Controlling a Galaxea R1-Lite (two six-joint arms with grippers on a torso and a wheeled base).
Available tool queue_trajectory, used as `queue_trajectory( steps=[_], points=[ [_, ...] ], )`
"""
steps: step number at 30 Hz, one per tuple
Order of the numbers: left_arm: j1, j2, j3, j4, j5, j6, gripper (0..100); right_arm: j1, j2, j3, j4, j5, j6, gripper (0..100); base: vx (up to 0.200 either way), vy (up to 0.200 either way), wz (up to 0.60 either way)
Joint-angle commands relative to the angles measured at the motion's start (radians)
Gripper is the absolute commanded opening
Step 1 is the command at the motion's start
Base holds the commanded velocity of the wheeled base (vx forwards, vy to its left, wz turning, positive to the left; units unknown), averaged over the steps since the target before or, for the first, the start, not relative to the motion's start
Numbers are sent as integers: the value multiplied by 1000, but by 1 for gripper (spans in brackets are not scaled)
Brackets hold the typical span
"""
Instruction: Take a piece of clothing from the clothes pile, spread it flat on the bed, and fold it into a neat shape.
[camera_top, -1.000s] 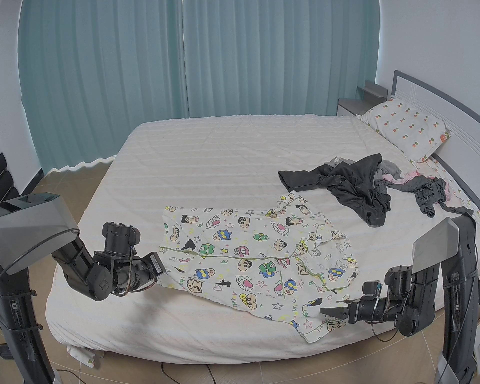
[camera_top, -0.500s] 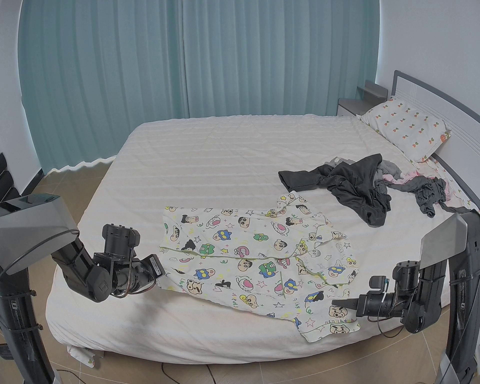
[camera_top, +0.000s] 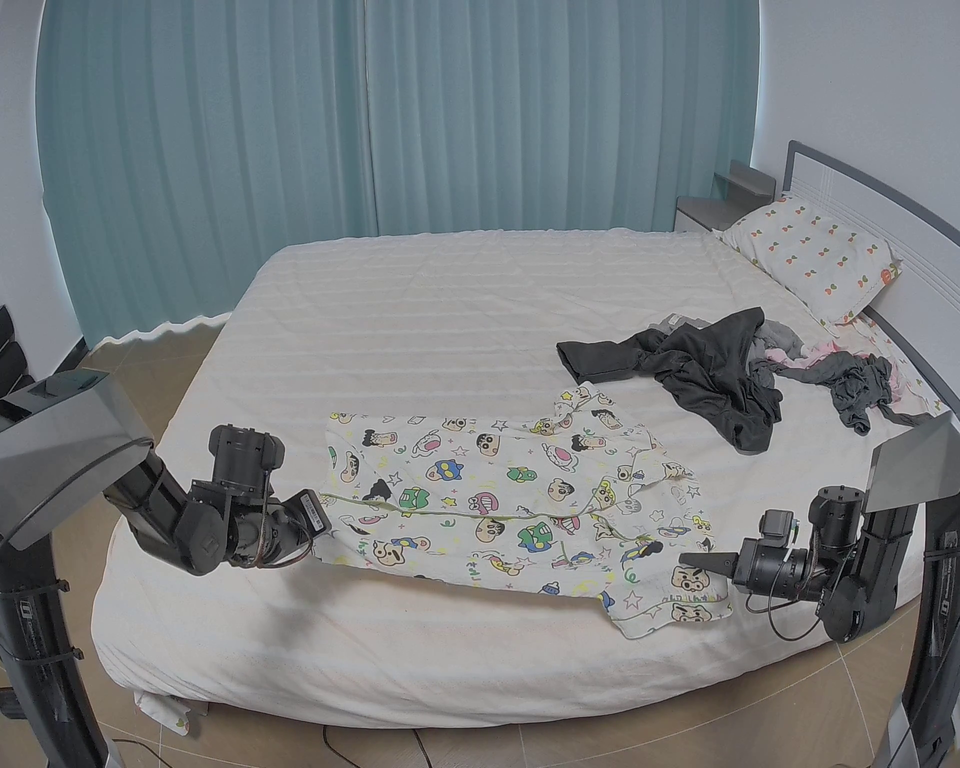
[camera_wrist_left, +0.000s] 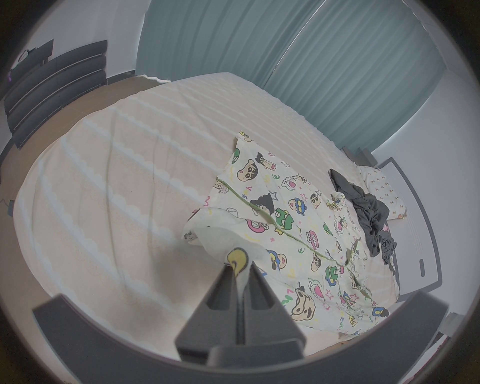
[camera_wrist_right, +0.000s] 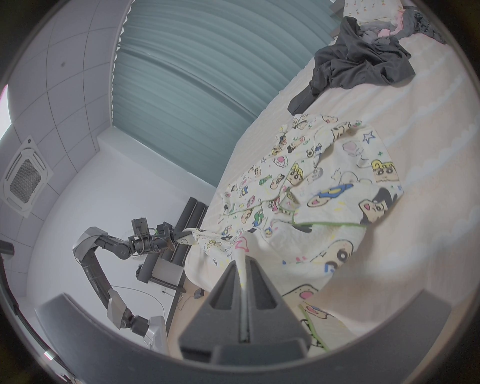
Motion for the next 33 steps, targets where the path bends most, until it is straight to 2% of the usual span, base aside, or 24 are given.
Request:
queue_trajectory(
  steps=[1, 8, 12, 15, 16, 22, 30, 31, 32, 33],
  points=[
    [14, 42, -154, 96, -1, -4, 0, -1, 2, -80, -9, -6, 47, 0, 0, 0, 0],
    [20, 160, -350, 194, 7, -2, 0, -1, 42, -183, 45, -13, 50, 0, 0, 0, 0],
    [28, 243, -497, 289, 7, -2, 0, -9, 65, -270, 97, -50, 50, 0, 0, 0, 0],
    [32, 270, -534, 294, 7, -2, 0, -11, 83, -295, 100, -62, 50, 0, 0, 0, 0],
    [35, 301, -574, 299, 8, -2, 0, -17, 101, -331, 103, -85, 50, 0, 0, 0, 0],
    [43, 364, -657, 312, 37, -2, 0, -21, 146, -384, 114, -93, 50, 0, 0, 0, 0],
    [42, 445, -849, 466, 63, -10, 0, -21, 195, -457, 150, -96, 50, 0, 0, 0, 0],
    [42, 459, -876, 483, 65, -23, 0, -20, 198, -466, 163, -101, 50, 100, 0, 0, 0],
    [42, 466, -893, 492, 65, -36, 100, -20, 201, -471, 169, -105, 50, 100, 0, 0, 0],
    [39, 479, -925, 512, 66, -60, 100, -21, 209, -480, 177, -124, 50, 100, 0, 0, 0]
  ],
)
